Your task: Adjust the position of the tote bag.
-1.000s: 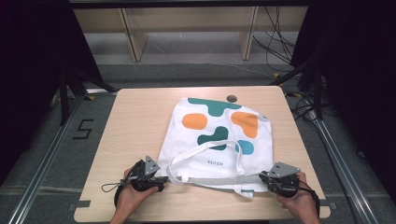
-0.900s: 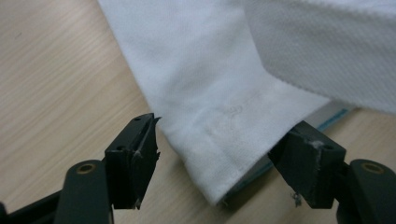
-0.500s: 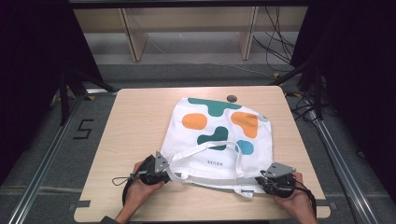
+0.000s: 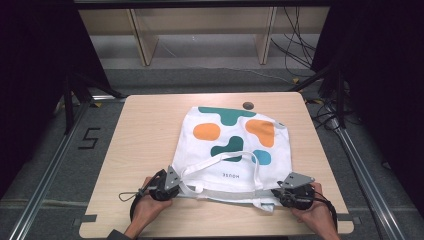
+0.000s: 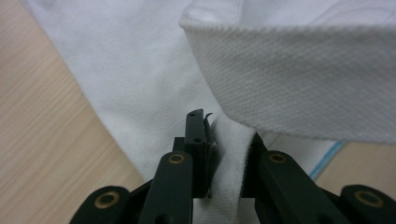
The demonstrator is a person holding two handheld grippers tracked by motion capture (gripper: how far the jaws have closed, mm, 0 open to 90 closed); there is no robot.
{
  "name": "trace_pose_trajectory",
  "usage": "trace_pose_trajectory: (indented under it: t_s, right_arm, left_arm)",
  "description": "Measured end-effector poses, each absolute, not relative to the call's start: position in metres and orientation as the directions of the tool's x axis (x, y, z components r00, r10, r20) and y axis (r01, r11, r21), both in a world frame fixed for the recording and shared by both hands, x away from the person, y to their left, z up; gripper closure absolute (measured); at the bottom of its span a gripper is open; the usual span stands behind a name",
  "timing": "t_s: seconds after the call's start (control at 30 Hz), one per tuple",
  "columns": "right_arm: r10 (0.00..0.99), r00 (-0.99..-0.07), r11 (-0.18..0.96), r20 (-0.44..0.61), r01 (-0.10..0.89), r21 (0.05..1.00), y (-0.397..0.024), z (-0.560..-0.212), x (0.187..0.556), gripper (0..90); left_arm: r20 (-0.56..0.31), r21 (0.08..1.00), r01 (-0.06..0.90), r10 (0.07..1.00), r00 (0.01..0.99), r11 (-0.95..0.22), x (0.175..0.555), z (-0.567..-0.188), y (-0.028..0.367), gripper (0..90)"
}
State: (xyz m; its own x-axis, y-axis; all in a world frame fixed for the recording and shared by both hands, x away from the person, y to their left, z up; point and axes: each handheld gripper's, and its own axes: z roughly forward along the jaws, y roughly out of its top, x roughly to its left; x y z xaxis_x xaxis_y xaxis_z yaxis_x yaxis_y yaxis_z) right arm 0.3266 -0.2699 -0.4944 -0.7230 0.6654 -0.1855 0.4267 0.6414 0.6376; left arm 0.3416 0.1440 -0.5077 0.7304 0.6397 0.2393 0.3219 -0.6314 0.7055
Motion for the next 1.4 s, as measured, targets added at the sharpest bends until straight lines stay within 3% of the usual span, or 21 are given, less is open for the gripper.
trace_pose_trajectory:
  t_s: [0.1,0.17,0.37,0.93,1.4]
  right_arm:
    - [0.651,-0.732,0.665,-0.199,0.424,0.614,-0.267,-0.497,0.328,64.3]
    - [0.653,-0.726,0.671,-0.216,0.423,0.609,-0.267,-0.496,0.331,72.5]
    - [0.656,-0.717,0.667,-0.236,0.404,0.626,-0.269,-0.490,0.334,83.7]
    - [0.681,-0.696,0.600,-0.229,0.351,0.718,-0.275,-0.474,0.323,85.1]
    - [0.706,-0.667,0.555,-0.238,0.313,0.771,-0.272,-0.455,0.314,87.2]
  left_arm:
    - [0.246,0.697,0.312,0.624,0.742,-0.646,0.333,-0.504,0.144,80.2]
    - [0.242,0.693,0.315,0.620,0.746,-0.649,0.328,-0.504,0.143,80.4]
    - [0.216,0.705,0.317,0.618,0.756,-0.635,0.319,-0.502,0.144,81.0]
    - [0.150,0.774,0.323,0.654,0.742,-0.545,0.315,-0.488,0.152,81.7]
    - [0.175,0.794,0.290,0.657,0.733,-0.535,0.318,-0.468,0.164,82.0]
